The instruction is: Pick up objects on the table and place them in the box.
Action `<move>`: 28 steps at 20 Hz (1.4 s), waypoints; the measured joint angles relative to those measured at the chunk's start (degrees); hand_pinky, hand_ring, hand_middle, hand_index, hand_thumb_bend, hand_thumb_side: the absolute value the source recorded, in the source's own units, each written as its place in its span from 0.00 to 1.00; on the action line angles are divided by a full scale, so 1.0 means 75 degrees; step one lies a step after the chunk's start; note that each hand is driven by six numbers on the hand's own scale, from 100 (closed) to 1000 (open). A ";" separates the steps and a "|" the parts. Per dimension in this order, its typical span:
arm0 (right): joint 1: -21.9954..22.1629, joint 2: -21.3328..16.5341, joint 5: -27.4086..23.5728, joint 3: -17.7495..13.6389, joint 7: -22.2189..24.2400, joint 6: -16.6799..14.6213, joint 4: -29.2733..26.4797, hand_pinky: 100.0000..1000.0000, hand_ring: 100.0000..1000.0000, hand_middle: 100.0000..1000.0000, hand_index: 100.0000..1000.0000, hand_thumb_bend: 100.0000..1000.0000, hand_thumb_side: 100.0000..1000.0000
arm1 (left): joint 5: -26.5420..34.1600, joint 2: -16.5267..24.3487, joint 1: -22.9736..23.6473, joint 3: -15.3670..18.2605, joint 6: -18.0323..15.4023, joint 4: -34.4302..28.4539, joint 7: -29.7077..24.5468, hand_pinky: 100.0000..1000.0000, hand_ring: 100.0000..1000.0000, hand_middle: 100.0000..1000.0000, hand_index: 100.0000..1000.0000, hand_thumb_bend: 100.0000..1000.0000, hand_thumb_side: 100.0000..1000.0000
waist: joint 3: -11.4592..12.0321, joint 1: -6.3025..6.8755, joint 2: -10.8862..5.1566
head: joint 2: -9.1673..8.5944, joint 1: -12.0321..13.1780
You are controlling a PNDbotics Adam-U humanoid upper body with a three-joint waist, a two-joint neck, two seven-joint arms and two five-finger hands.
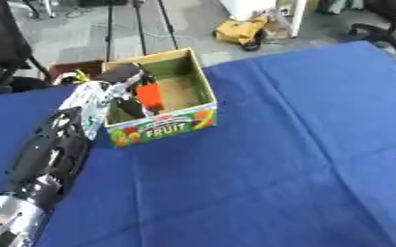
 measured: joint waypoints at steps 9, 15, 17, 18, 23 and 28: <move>0.0101 0.0003 -0.0024 -0.0056 -0.0038 -0.0021 0.0001 0.41 0.60 0.55 0.76 0.00 0.51 | 0.1427 0.0224 0.0339 0.0063 -0.0209 -0.1549 0.1530 0.73 0.81 0.81 0.84 0.84 0.80 | 0.0476 -0.0097 -0.0193 | 0.0007 -0.0132; 0.0149 0.0054 -0.0026 -0.0193 -0.0176 -0.0067 0.0009 0.41 0.60 0.55 0.76 0.00 0.52 | 0.5931 0.0872 0.2602 0.0157 -0.0118 -0.4764 0.3307 0.63 0.74 0.73 0.77 0.78 0.82 | 0.1350 -0.0201 -0.0244 | 0.0033 -0.0459; 0.0160 0.0054 -0.0026 -0.0241 -0.0226 -0.0079 0.0009 0.41 0.61 0.55 0.76 0.00 0.52 | 0.7416 0.0927 0.3674 0.0208 0.0069 -0.5635 0.3550 0.62 0.73 0.71 0.77 0.76 0.85 | 0.1609 -0.0229 -0.0257 | 0.0033 -0.0590; 0.0178 0.0054 -0.0027 -0.0254 -0.0245 -0.0088 0.0009 0.41 0.61 0.55 0.76 0.00 0.52 | 0.8013 0.0902 0.4141 0.0252 0.0169 -0.5937 0.3620 0.61 0.73 0.71 0.77 0.76 0.85 | 0.1735 -0.0243 -0.0263 | 0.0033 -0.0658; 0.0179 0.0055 -0.0042 -0.0286 -0.0306 -0.0098 0.0010 0.42 0.61 0.56 0.76 0.00 0.52 | 0.9704 0.0397 0.5811 0.0550 0.0347 -0.6723 0.3713 0.60 0.72 0.70 0.77 0.74 0.84 | 0.2069 -0.0332 -0.0310 | 0.0033 -0.0833; 0.0133 0.0055 -0.0102 -0.0285 -0.0308 -0.0100 0.0010 0.42 0.62 0.56 0.76 0.00 0.52 | 1.0228 -0.0086 0.6364 0.0691 0.0370 -0.6765 0.3651 0.59 0.71 0.69 0.77 0.71 0.83 | 0.2151 -0.0384 -0.0357 | 0.0037 -0.0844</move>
